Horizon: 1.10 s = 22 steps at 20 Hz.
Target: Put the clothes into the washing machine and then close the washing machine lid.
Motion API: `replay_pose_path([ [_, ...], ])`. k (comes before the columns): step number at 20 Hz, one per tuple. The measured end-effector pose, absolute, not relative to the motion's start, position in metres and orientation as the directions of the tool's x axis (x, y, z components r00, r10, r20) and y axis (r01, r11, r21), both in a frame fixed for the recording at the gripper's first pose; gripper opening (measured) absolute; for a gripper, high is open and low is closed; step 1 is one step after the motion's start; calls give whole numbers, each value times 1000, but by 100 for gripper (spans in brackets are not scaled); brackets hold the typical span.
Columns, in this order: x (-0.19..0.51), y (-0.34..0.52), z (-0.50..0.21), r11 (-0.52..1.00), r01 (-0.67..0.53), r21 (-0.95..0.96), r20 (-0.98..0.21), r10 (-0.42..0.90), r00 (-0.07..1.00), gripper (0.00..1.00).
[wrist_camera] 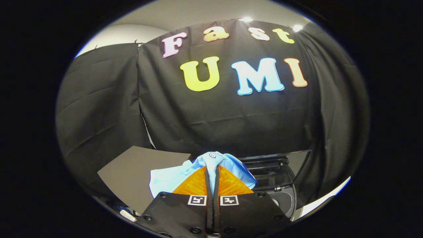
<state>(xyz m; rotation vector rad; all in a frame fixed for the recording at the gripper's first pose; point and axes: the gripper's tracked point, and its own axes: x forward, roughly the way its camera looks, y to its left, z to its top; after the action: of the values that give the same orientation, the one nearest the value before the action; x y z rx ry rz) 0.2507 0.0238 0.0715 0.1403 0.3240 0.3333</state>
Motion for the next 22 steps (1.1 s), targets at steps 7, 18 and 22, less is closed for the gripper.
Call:
replay_pose_path([
  [7,256,-12,46,945,-274,176,-318,318,893,1],
  [18,269,-39,-19,951,-249,182,-406,303,862,1],
  [22,269,-41,-45,953,-256,164,-445,303,843,1],
])
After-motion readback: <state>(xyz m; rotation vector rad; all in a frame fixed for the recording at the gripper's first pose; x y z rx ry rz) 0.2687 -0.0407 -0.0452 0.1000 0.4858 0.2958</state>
